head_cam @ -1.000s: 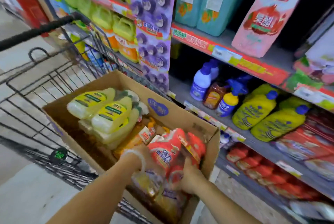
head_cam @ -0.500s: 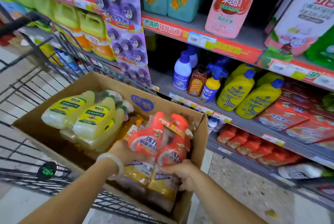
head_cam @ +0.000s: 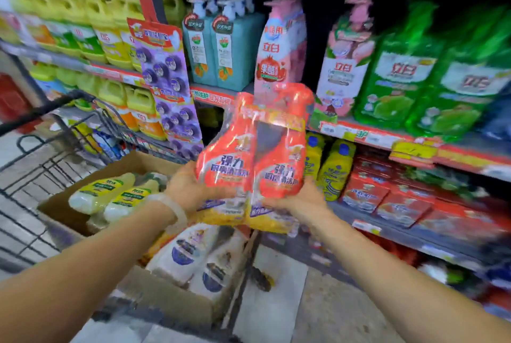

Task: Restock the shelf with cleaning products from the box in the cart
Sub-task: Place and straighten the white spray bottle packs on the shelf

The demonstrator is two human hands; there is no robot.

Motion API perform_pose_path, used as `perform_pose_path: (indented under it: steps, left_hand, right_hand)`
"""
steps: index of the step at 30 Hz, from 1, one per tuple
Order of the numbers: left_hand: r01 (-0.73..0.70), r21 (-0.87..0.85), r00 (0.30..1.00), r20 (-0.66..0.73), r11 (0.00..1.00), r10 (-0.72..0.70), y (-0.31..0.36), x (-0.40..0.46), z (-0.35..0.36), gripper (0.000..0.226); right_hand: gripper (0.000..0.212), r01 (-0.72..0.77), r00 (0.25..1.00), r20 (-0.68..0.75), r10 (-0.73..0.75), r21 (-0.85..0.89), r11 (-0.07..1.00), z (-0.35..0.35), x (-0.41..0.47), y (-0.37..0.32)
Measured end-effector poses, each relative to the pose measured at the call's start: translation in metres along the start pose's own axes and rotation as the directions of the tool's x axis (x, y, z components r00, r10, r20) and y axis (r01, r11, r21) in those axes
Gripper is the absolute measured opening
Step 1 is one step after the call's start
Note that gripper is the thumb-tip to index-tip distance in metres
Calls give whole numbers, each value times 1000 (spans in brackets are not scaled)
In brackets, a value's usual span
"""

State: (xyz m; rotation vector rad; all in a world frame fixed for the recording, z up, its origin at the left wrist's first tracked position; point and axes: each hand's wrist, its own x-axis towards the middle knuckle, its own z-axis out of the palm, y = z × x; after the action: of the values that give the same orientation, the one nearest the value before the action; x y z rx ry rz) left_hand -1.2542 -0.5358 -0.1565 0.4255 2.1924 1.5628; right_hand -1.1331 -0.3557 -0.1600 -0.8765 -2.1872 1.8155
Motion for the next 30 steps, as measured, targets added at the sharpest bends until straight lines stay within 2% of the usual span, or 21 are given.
perform_pose_path:
  steps: [3,4,6,8,10,12,15,17,24,26,30]
  left_hand:
    - [-100,-85,992,63,991,105,46,-33,65,59]
    - [-124,-105,987,88,987,133,61,-43,87,62]
    - [-193,-149,964,154,970,216,91,-64,139,48]
    - [-279,-159,921,236,947,311,121,-87,198,38]
    - [-331,-191,868,322,924,378,147,-109,258,45]
    - [-350,-211,813,416,913,408,172,-131,317,52]
    - [-386,-214,676,596,897,433,209,-164,408,42]
    - [-414,-225,601,660,882,450,234,-189,464,40]
    - [-470,-304,370,785,829,497,299,-284,639,37]
    - [-464,-354,338,776,812,532,312,-310,682,27]
    - [-472,-391,311,765,790,564,337,-342,766,35]
  right_hand:
    - [76,109,977,-169,-131,-129,986,-83,-40,-13]
    - [80,137,963,-209,-168,-156,978,-112,-56,-14]
    - [75,165,937,-276,-214,-189,968,-171,-88,-10]
    - [79,152,908,-359,-217,-200,968,-233,-126,-2]
    - [75,153,865,-447,-228,-199,968,-292,-168,8]
    - [61,163,814,-528,-243,-195,967,-348,-214,20]
    - [45,164,741,-632,-227,-157,974,-424,-279,42]
    - [43,153,680,-705,-202,-133,979,-466,-318,57]
    - [52,112,366,-924,-115,-79,991,-593,-427,114]
    - [57,81,309,-948,-81,-59,995,-629,-451,128]
    - [58,61,236,-970,-62,-49,997,-709,-480,149]
